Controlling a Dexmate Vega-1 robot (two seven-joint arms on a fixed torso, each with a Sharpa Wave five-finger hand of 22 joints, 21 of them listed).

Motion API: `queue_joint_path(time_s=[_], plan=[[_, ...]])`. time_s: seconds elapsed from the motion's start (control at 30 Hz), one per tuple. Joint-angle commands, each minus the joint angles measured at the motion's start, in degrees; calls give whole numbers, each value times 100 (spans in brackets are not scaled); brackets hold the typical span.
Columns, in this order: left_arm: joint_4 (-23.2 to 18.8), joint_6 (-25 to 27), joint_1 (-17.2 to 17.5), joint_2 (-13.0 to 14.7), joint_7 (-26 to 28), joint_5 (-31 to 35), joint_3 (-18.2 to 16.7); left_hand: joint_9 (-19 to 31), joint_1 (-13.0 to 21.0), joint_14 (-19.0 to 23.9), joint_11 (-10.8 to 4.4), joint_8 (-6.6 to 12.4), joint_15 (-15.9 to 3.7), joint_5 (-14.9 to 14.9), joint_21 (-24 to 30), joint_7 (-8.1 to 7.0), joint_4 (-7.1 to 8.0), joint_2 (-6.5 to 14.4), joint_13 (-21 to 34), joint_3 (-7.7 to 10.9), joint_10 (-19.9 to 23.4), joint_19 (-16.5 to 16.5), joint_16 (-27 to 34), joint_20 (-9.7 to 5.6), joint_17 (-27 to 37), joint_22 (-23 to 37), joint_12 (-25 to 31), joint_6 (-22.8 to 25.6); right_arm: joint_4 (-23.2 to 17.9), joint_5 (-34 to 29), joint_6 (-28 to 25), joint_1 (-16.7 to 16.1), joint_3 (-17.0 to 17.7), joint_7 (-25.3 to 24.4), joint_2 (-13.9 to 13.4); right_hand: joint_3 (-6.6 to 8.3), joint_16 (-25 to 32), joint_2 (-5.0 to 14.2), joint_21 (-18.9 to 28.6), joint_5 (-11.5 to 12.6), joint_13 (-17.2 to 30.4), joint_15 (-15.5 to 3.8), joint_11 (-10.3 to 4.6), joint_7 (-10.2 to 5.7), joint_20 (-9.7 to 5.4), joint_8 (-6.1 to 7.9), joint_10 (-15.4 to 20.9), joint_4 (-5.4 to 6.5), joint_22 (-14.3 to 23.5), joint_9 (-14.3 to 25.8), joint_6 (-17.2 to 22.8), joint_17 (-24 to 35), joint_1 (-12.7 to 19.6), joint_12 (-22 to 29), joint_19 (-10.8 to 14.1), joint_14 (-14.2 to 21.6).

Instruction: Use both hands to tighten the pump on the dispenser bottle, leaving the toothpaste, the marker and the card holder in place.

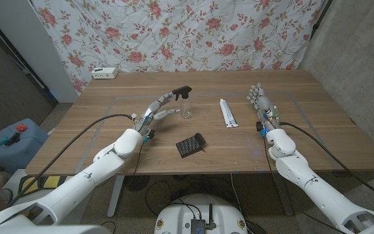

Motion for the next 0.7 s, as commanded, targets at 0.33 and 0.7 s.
queue_joint_path(time_s=[0.33, 0.7], plan=[[662, -290, -390, -325, -293, -137, 214, 33, 113, 69, -62, -29, -542, 40, -16, -83, 22, 1, 13, -124, 75, -21, -27, 3, 8, 11, -28, 93, -2, 42, 76, -77, 12, 39, 17, 52, -53, -9, -10, 40, 12, -49, 3, -32, -502, -26, -36, 9, 27, 7, 15, 1, -11, -58, -73, -17], [921, -410, -536, -493, -294, -99, 324, 32, 181, 144, -81, -13, -553, 52, -21, -95, 25, 27, 12, -200, 178, -26, -14, -8, 7, 12, -21, 205, 4, 84, 86, -78, 17, 124, -6, 58, -63, -18, 4, 34, 14, -54, 48, -33, -475, -35, -11, 14, 26, 8, 20, 4, -31, -60, -67, 0]])
